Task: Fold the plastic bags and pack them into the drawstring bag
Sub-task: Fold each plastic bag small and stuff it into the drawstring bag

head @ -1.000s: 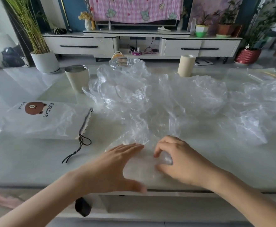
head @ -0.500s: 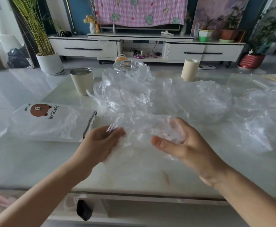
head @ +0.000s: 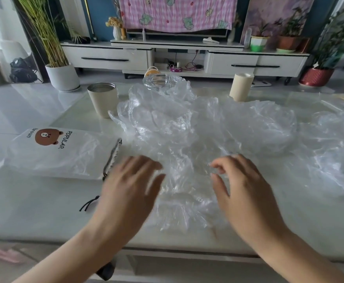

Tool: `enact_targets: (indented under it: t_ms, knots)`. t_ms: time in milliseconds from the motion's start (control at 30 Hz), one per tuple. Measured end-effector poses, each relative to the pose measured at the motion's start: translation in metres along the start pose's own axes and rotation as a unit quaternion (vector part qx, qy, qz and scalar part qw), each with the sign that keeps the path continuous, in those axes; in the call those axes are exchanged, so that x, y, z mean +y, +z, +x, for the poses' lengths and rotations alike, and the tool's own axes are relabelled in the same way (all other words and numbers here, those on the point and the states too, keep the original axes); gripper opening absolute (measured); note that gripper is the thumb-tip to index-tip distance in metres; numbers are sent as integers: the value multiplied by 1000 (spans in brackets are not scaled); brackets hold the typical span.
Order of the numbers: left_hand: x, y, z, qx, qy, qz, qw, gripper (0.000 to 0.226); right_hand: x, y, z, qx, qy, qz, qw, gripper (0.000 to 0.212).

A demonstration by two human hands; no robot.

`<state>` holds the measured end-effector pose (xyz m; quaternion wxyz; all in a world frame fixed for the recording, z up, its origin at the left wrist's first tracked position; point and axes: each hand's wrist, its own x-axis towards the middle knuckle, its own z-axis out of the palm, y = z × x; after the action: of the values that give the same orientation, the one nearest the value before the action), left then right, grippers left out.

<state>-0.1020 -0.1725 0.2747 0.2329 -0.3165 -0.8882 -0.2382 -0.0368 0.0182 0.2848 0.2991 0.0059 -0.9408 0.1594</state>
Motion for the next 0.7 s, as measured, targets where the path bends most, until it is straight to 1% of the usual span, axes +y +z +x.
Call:
enact_targets:
  t_ms: [33,67,100,133,167,200,267,334,467,534,567,634,667,701]
  knots:
    - [4,9,-2,-33,27,-48,998,33,-5,7,-1,-14,-34,55,998,16]
    - [7,19,-5,-76,40,-67,994,35,-7,18,-3,-54,-57,102,992,18]
    - [4,31,-11,-110,54,-49,991,38,-9,29,-5,-110,-65,125,984,24]
    - [-2,41,-17,-142,68,-2,988,43,-11,39,-7,-165,-67,129,976,33]
    - [-9,49,-24,-169,72,38,982,47,-10,48,-10,-206,-73,114,969,44]
    - [-14,52,-28,-193,62,55,978,53,-6,54,-11,-238,-77,88,964,58]
    - [-22,54,-35,-196,53,59,977,66,7,58,-11,-302,-77,24,950,81]
    - [-22,53,-37,-188,56,71,978,74,14,54,-10,-344,-80,-30,935,87]
    - [-22,50,-37,-191,67,84,976,78,18,52,-9,-356,-95,-67,927,90]
    - [-22,47,-37,-190,72,75,976,77,19,53,-9,-343,-96,-30,934,86]
    - [-21,45,-37,-188,72,53,978,75,21,51,-10,-324,-80,14,943,84]
    - [-22,35,-39,-168,68,-23,983,65,23,41,-9,-250,-65,93,962,81]
    - [-23,30,-39,-151,72,-54,985,58,23,33,-10,-217,-70,110,967,76]
    - [-24,26,-41,-133,78,-72,985,51,22,26,-11,-216,-82,117,966,71]
